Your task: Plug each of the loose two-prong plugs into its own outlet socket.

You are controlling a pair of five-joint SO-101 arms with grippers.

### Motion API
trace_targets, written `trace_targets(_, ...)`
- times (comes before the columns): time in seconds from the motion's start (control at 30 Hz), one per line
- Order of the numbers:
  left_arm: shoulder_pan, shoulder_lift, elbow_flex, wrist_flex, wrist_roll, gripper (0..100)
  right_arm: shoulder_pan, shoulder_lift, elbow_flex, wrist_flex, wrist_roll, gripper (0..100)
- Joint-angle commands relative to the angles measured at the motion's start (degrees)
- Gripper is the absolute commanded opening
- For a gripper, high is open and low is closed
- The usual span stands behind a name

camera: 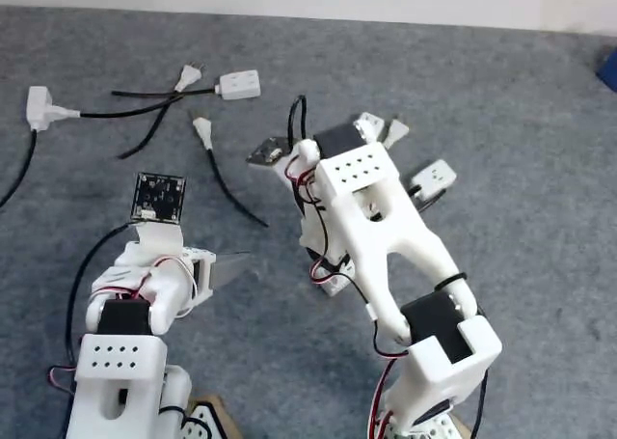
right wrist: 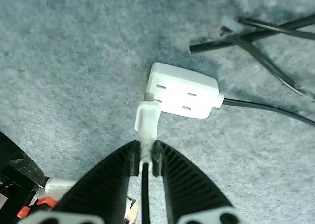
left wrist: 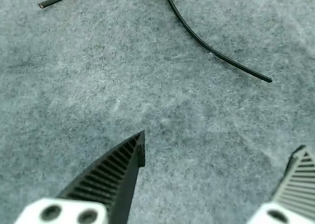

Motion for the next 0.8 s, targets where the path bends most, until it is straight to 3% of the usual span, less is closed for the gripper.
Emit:
trace_targets(0.0,-0.66,-0.22,-0.31,-1.14,-0.26,43,-0.57,-0.57,-2.33,-0.13,-0.79,0.7)
trace_targets(0.77,-0.66,-0.22,-0.31,-1.14,-0.26,44,1.8,5.49,-10.07,0.84,-0.53,0.7)
